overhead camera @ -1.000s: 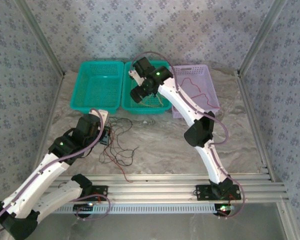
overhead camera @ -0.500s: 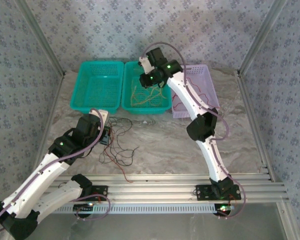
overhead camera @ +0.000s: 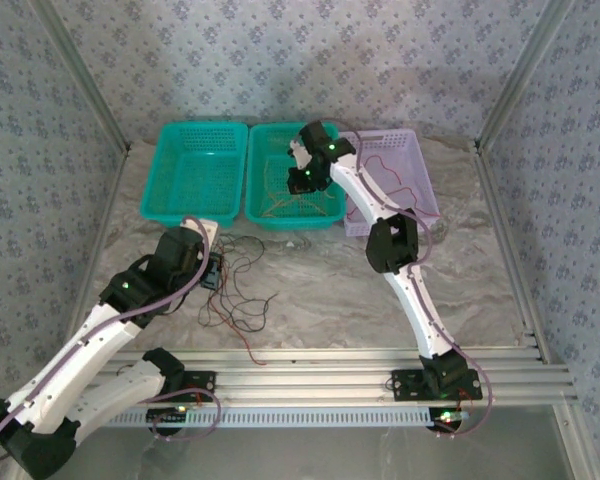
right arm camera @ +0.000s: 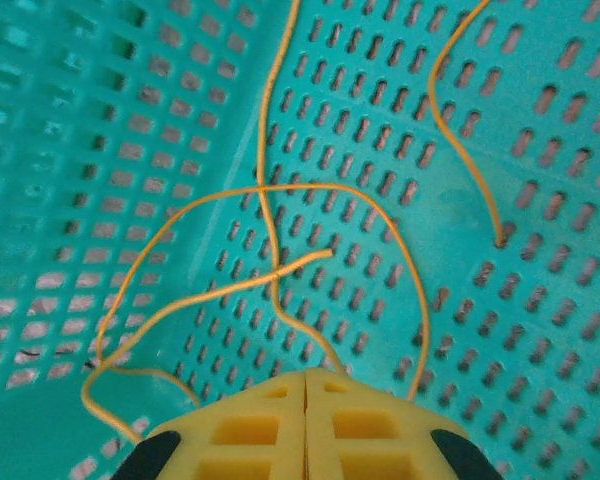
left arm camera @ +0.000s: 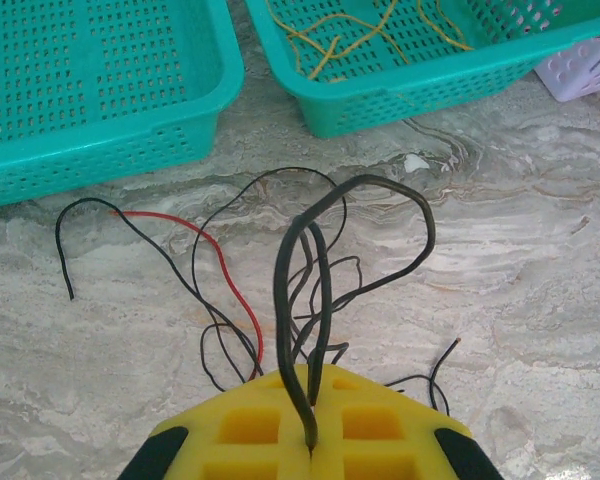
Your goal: Untangle the cables
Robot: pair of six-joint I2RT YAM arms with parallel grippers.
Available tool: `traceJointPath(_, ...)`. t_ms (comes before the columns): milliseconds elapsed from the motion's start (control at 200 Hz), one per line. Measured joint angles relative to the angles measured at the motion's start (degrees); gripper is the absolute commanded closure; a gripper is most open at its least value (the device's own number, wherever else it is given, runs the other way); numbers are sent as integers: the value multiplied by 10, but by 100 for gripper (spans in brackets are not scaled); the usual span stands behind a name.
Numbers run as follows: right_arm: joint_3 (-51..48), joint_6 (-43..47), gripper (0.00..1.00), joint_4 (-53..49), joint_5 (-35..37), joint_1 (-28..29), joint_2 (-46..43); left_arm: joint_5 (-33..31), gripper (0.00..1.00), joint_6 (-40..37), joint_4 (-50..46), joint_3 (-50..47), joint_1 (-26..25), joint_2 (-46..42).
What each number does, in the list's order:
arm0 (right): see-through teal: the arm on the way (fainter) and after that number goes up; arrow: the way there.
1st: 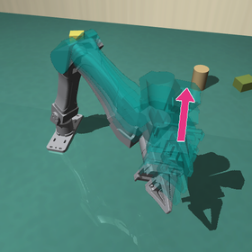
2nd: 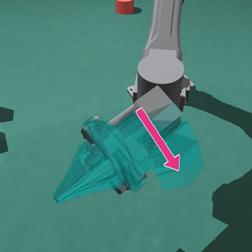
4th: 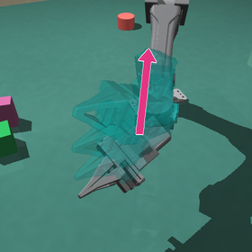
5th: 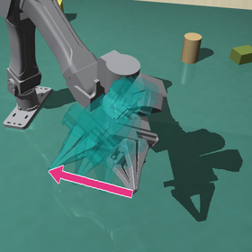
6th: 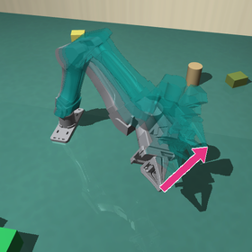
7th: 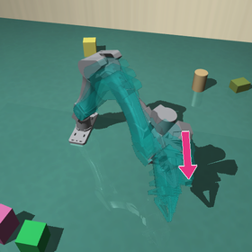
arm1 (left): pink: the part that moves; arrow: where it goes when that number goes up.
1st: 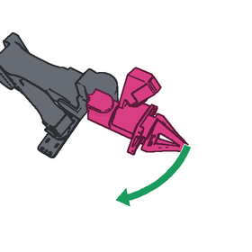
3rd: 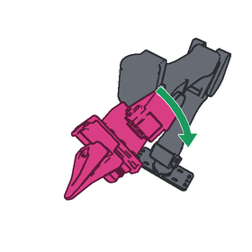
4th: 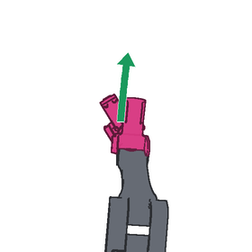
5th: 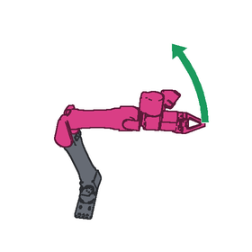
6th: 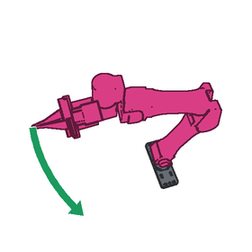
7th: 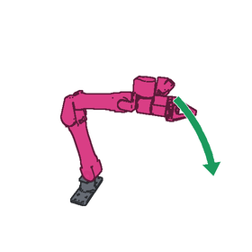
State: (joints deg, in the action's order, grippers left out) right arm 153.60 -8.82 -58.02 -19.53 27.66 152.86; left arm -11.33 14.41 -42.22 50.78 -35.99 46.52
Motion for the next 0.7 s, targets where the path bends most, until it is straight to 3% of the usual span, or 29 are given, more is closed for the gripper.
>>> traceJointPath(265, 6, 0, 100, -6, 16, 3, 37, 0, 100, 0, 0, 0, 0, 2)
traceJointPath(460, 15, 16, 57, -22, 55, 17, 28, 0, 95, 0, 0, 0, 0, 3)
traceJointPath(585, 15, 34, 41, -35, 92, 35, 2, 0, 91, -2, 0, 0, 0, 6)
traceJointPath(705, 15, 52, 34, -41, 128, 51, -37, 0, 88, -4, 0, 0, 0, 6)
